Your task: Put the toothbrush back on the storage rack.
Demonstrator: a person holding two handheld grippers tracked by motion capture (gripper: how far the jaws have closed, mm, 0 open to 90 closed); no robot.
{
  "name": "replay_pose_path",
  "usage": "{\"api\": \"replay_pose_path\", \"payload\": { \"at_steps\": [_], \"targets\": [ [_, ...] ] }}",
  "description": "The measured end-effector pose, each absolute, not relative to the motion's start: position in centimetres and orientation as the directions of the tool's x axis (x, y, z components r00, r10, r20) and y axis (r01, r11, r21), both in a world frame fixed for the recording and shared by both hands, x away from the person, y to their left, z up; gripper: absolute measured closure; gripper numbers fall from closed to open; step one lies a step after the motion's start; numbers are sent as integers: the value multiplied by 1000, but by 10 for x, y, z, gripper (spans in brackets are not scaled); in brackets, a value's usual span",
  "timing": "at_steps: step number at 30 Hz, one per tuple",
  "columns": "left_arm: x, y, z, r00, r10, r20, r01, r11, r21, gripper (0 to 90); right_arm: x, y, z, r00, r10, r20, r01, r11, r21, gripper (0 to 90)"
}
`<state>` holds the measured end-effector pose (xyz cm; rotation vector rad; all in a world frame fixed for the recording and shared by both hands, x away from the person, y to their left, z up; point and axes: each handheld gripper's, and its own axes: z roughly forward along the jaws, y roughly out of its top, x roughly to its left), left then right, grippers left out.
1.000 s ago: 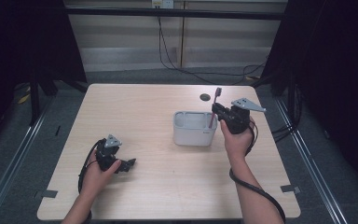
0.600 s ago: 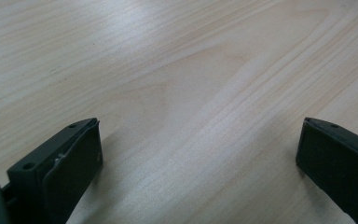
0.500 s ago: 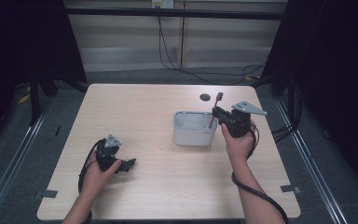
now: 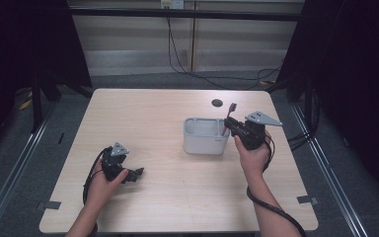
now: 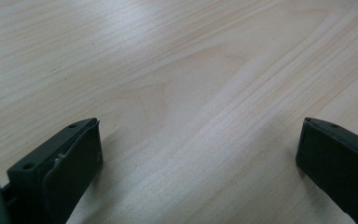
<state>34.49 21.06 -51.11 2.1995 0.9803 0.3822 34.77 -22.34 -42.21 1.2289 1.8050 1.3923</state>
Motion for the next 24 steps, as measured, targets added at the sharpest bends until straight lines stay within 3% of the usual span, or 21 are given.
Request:
{"api": "replay_pose_path", "payload": {
  "at_steps": [24],
  "targets": [
    [345,211,-511,670,742,-9,538,-477,695,0,338,-224,-430,-473,878,72,328,100,939,794]
  ]
}}
